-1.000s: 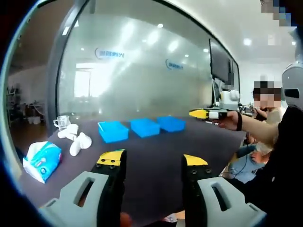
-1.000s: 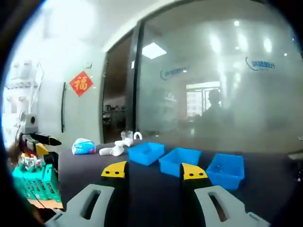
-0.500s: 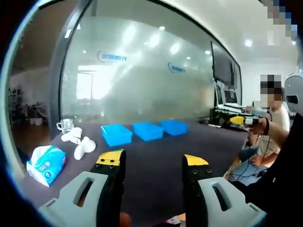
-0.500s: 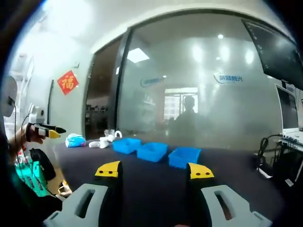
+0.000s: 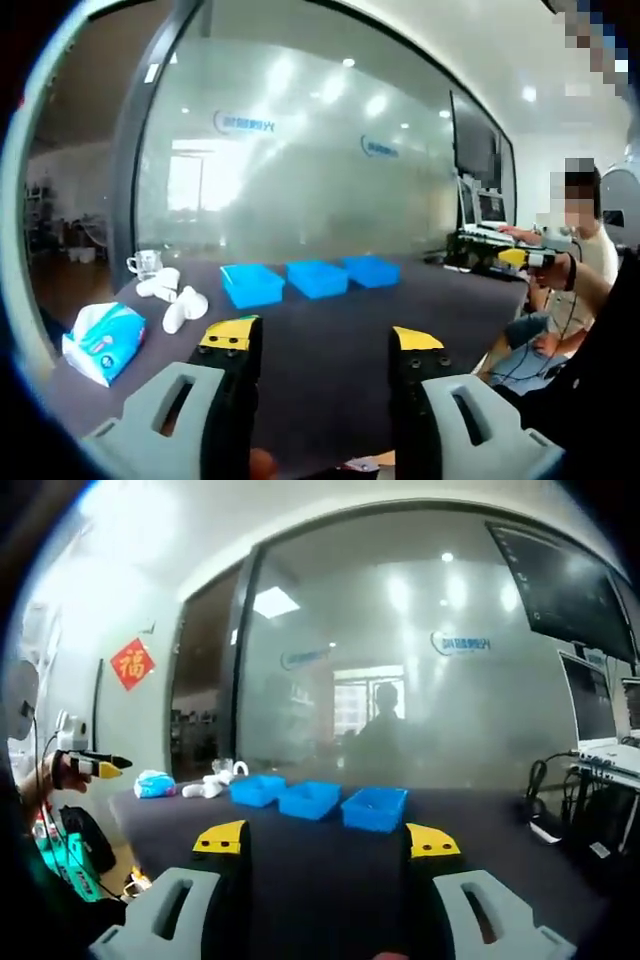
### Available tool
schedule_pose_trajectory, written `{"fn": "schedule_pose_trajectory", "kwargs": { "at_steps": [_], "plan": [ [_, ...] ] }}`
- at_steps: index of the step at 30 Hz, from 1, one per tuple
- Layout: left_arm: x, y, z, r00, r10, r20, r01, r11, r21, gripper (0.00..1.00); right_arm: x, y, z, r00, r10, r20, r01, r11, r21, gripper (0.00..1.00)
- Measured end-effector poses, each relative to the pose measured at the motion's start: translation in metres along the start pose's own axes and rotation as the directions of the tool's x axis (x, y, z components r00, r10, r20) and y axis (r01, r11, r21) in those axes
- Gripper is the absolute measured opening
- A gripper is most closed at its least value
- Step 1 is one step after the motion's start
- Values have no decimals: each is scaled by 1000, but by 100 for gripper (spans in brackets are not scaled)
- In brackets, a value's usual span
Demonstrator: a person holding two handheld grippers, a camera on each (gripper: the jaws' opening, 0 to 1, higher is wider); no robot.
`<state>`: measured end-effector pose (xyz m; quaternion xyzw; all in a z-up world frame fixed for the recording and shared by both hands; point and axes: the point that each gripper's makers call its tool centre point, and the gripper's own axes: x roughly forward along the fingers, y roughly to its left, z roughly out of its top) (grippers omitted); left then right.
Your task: Sort the screws, nuts, and washers into the corresponding bins
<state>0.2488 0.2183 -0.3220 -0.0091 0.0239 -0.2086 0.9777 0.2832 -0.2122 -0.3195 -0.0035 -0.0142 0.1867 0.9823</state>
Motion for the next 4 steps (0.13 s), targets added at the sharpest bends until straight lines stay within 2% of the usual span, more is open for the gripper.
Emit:
{"fn": "schedule_pose_trajectory", "kwargs": {
  "at_steps": [4],
  "plan": [
    [-2,0,0,1000,-3,0,3,1000,-3,51,0,-2,2,1000,-4,11,4,1000,30,56]
  ]
}}
